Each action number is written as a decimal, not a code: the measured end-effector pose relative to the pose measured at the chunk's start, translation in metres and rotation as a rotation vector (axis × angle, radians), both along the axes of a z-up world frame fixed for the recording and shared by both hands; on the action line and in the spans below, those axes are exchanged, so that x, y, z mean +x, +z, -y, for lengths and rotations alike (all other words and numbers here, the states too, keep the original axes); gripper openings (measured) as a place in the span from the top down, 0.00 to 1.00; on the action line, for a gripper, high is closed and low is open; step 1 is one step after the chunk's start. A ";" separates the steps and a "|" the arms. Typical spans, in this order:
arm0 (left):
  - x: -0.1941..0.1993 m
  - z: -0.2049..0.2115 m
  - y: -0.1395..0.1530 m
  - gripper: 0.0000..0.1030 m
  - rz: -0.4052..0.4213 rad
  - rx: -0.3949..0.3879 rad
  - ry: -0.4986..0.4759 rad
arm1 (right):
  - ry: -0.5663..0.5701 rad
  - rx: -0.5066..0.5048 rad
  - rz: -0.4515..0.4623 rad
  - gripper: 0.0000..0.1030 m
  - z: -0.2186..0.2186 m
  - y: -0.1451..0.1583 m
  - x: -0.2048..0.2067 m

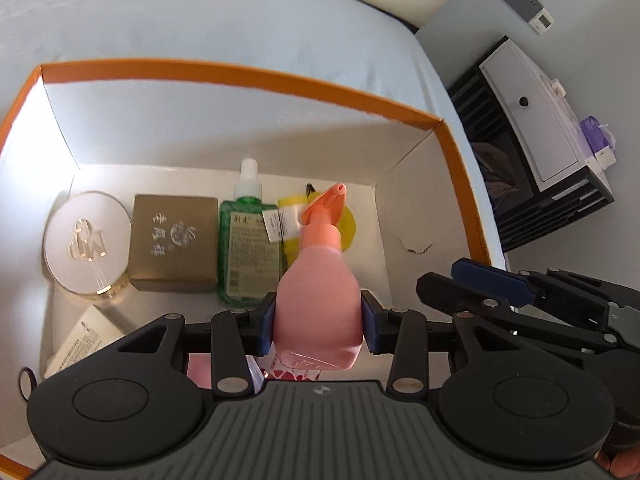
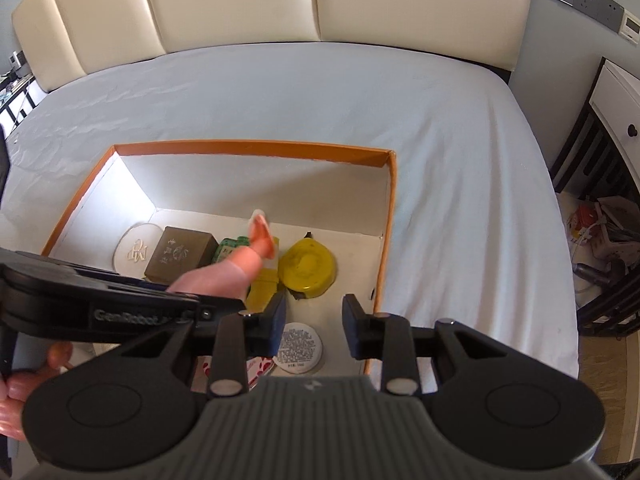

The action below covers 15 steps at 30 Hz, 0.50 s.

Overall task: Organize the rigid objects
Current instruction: 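Lower the pink bottle into the box with the left tool while the right releases the tube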

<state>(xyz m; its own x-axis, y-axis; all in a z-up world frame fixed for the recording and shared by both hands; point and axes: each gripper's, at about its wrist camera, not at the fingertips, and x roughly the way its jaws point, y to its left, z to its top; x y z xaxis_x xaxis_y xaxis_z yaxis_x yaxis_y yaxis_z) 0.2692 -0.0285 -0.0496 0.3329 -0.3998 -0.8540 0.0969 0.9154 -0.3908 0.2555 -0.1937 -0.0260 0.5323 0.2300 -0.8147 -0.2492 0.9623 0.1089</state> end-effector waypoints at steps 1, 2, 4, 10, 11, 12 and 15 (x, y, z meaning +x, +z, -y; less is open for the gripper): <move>0.000 0.001 -0.001 0.54 -0.006 0.004 0.002 | 0.005 -0.001 0.003 0.70 0.001 0.000 -0.001; 0.001 0.002 -0.003 0.54 -0.010 0.006 0.003 | 0.008 -0.001 0.005 0.70 0.001 0.000 -0.001; 0.001 0.003 -0.005 0.54 -0.027 0.012 0.001 | 0.008 0.004 0.012 0.70 0.000 -0.001 0.000; 0.002 0.003 -0.012 0.54 -0.063 -0.012 -0.011 | -0.005 0.030 0.027 0.67 0.005 -0.003 -0.005; 0.001 0.003 -0.011 0.54 -0.060 -0.012 -0.012 | -0.003 0.030 0.029 0.67 0.005 -0.003 -0.006; 0.001 0.003 -0.010 0.54 -0.055 -0.012 -0.011 | 0.001 0.030 0.031 0.67 0.006 -0.003 -0.007; 0.000 0.002 -0.003 0.55 -0.036 -0.007 -0.013 | 0.005 0.027 0.031 0.67 0.007 -0.003 -0.010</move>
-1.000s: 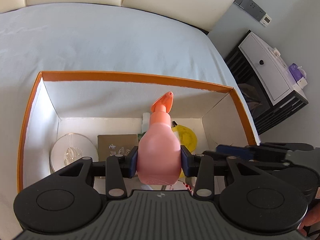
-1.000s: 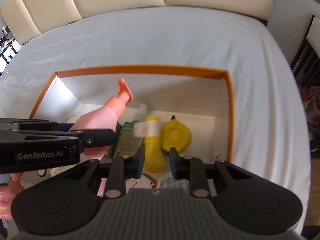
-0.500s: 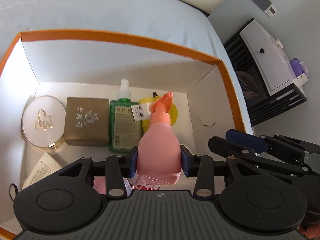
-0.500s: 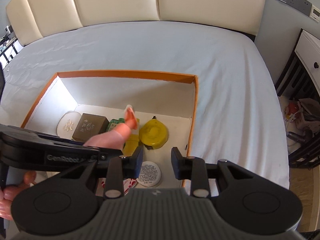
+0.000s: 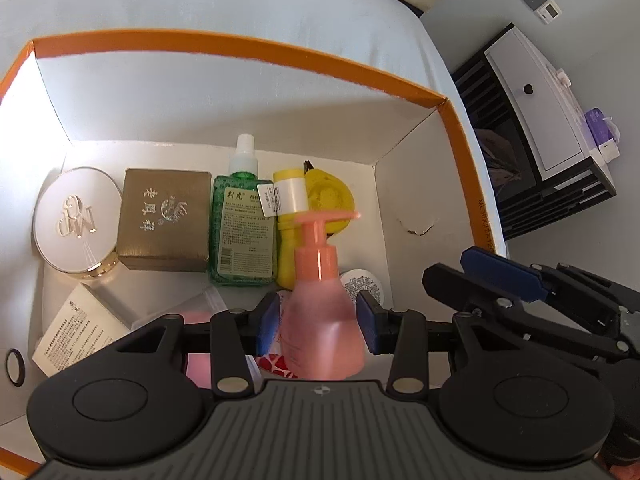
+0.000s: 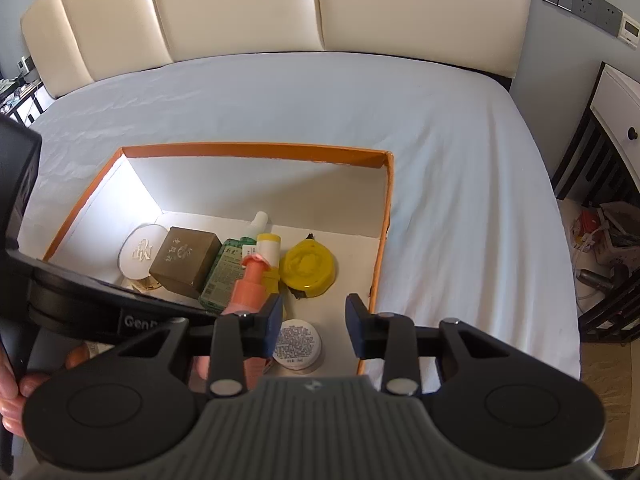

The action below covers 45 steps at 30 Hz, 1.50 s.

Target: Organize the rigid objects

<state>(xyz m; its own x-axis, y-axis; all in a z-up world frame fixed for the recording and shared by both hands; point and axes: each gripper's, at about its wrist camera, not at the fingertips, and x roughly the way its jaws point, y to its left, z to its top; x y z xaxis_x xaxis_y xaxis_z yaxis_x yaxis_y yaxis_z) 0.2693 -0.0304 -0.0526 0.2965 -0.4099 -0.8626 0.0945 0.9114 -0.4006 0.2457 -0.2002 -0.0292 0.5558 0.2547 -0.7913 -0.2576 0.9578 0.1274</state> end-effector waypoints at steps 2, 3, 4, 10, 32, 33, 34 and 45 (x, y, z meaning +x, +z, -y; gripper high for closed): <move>-0.001 -0.004 0.005 0.56 0.010 -0.020 0.001 | -0.003 0.010 -0.008 0.67 0.001 0.001 0.000; -0.003 -0.006 0.009 0.56 0.017 -0.030 0.007 | -0.006 0.017 -0.013 0.66 0.002 0.001 -0.001; -0.004 -0.008 0.012 0.56 0.026 -0.028 0.012 | -0.008 0.022 -0.017 0.65 0.003 0.001 -0.001; -0.025 -0.008 0.041 0.56 0.158 0.057 -0.016 | -0.007 0.030 -0.009 0.55 0.001 0.010 -0.011; -0.135 -0.035 0.126 0.02 0.702 0.269 0.193 | -0.091 0.030 0.442 0.12 0.002 0.084 -0.123; -0.140 -0.035 0.124 0.02 0.712 0.287 0.215 | -0.104 0.033 0.464 0.10 0.001 0.084 -0.129; -0.144 -0.035 0.122 0.02 0.713 0.301 0.228 | -0.117 0.037 0.479 0.07 0.000 0.083 -0.134; -0.171 -0.025 0.077 0.00 0.707 0.361 0.254 | -0.208 0.075 0.489 0.04 -0.016 0.033 -0.164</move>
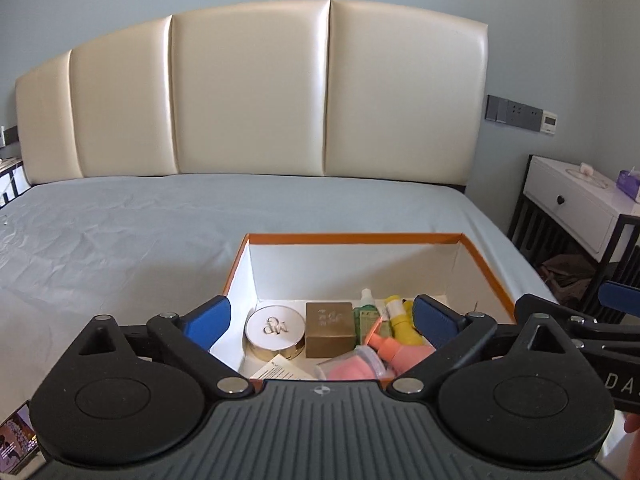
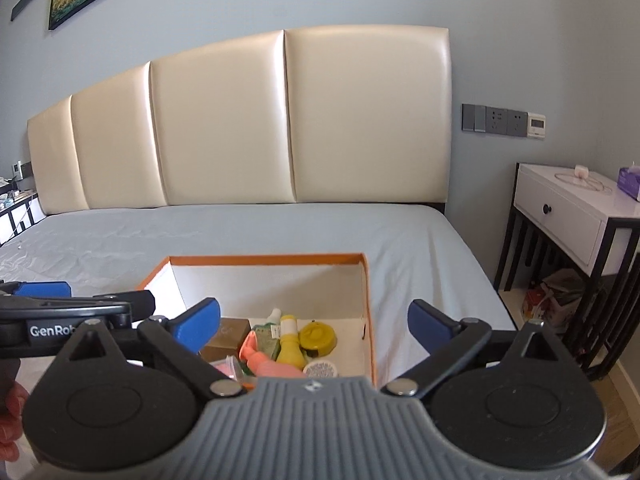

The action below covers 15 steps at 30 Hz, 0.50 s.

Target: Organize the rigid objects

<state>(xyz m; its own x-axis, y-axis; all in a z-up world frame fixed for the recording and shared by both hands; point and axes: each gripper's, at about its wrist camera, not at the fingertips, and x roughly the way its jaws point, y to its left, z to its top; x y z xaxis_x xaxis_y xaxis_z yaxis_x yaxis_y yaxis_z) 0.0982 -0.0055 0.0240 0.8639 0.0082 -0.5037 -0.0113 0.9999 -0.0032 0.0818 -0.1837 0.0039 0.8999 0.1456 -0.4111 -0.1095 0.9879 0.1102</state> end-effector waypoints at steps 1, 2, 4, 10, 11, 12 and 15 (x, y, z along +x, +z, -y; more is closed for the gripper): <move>0.000 0.001 -0.004 0.00 0.000 0.005 -0.003 | -0.002 0.008 -0.009 0.04 0.001 -0.005 0.001; 0.000 0.001 -0.007 0.00 0.002 0.008 -0.005 | -0.005 0.015 -0.014 0.04 0.002 -0.009 0.002; 0.000 0.003 -0.013 0.00 0.010 0.002 -0.003 | -0.018 0.018 -0.014 0.04 0.004 -0.017 0.002; 0.004 0.000 -0.034 0.00 0.031 -0.019 -0.010 | -0.085 -0.039 -0.006 0.03 0.003 -0.049 0.003; 0.003 0.001 -0.037 0.00 0.041 -0.004 -0.010 | -0.076 -0.038 -0.005 0.03 0.002 -0.051 0.005; 0.004 0.003 -0.039 0.00 0.044 0.008 -0.015 | -0.062 -0.033 -0.009 0.03 0.003 -0.053 0.006; 0.006 0.004 -0.044 0.00 0.027 0.004 -0.029 | -0.062 0.000 -0.027 0.03 0.005 -0.056 0.010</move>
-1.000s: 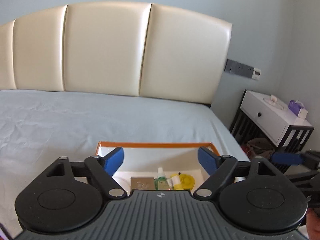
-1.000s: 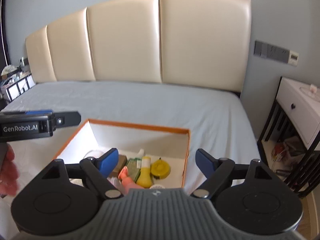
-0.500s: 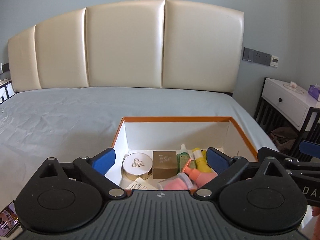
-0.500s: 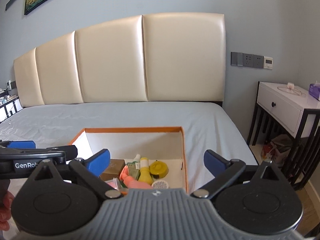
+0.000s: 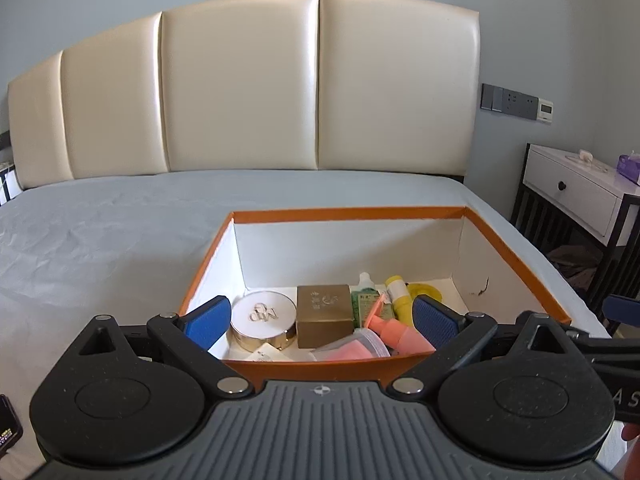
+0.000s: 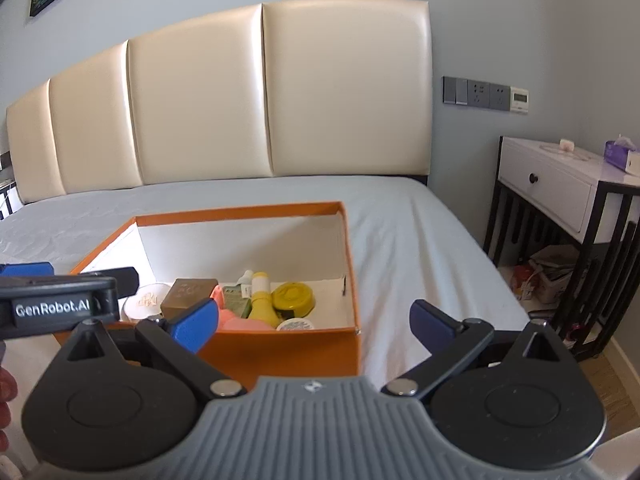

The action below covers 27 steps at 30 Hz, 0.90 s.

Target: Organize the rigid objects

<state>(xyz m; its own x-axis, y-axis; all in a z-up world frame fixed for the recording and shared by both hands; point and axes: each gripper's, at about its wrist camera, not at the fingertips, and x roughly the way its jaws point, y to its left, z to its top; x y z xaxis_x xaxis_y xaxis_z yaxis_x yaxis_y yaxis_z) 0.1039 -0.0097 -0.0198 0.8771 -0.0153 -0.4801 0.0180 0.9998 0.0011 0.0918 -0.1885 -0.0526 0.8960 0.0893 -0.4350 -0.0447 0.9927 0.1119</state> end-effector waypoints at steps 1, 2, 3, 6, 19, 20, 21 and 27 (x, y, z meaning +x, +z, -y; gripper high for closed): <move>0.000 -0.001 -0.001 0.00 -0.004 -0.011 0.000 | -0.003 0.008 -0.009 0.03 0.001 -0.001 0.001; -0.001 -0.002 -0.002 0.00 -0.003 -0.022 0.003 | -0.009 0.011 -0.023 0.03 0.002 -0.003 0.003; -0.001 -0.003 -0.002 0.00 -0.002 -0.029 0.005 | -0.017 0.012 -0.035 0.03 0.003 -0.004 0.004; -0.002 -0.004 -0.004 0.00 -0.017 -0.020 0.021 | -0.029 0.025 -0.040 0.03 0.004 -0.005 0.005; -0.006 -0.010 -0.006 0.00 -0.045 -0.046 0.047 | 0.001 0.001 -0.019 0.03 -0.001 -0.002 -0.003; -0.007 -0.011 -0.006 0.00 -0.045 -0.051 0.048 | 0.000 0.002 -0.020 0.03 -0.001 -0.002 -0.004; -0.007 -0.012 -0.006 0.00 -0.045 -0.055 0.049 | 0.000 0.002 -0.021 0.03 -0.001 -0.002 -0.003; -0.008 -0.014 -0.006 0.00 -0.038 -0.066 0.039 | -0.001 -0.011 -0.024 0.03 -0.003 -0.002 -0.003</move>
<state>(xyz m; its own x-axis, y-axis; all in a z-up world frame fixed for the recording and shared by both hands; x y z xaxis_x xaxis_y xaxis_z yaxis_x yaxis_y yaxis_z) 0.0956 0.0045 -0.0253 0.8590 -0.0139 -0.5117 -0.0223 0.9977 -0.0646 0.0892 -0.1852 -0.0551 0.8855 0.0832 -0.4571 -0.0409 0.9940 0.1017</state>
